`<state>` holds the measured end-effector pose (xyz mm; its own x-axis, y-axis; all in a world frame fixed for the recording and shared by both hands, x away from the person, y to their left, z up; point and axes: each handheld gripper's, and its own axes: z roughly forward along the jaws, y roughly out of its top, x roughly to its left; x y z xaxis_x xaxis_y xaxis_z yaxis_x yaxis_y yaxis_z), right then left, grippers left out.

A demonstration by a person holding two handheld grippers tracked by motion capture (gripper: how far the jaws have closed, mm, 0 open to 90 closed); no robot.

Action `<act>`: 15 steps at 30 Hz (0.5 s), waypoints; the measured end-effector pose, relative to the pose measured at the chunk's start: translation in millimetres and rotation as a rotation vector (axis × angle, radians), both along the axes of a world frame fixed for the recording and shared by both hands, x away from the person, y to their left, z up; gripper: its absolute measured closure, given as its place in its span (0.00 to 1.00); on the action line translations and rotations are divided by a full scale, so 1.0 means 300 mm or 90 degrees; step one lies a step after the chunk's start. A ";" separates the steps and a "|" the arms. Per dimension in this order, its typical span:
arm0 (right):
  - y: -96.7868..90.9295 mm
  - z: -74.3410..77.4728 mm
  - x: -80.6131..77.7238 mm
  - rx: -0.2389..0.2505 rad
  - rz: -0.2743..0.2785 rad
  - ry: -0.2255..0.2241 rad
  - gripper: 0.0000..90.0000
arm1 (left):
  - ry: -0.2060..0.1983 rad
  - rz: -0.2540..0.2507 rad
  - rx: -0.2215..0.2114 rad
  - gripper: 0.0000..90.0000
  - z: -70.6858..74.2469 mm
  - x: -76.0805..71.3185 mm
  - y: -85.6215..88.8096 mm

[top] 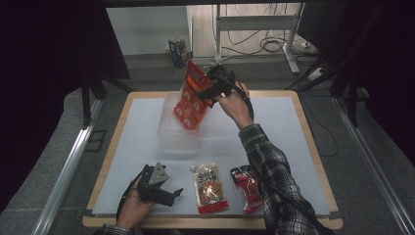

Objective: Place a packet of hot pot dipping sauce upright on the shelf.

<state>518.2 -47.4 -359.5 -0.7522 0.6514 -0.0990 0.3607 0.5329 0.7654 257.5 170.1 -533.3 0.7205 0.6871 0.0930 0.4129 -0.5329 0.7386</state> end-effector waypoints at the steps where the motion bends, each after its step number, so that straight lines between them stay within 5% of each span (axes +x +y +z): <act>1: -0.003 0.000 -0.005 -0.002 0.001 -0.003 0.00 | 0.000 -0.001 0.000 0.01 0.000 0.000 0.000; 15: -0.095 0.001 -0.094 -0.006 0.025 -0.037 0.00 | 0.007 -0.002 -0.015 0.01 0.003 -0.001 -0.002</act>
<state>490.0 -75.9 -359.1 -0.7701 0.6203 -0.1489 0.2943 0.5525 0.7798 257.3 169.4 -532.5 0.7235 0.6869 0.0690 0.4197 -0.5170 0.7460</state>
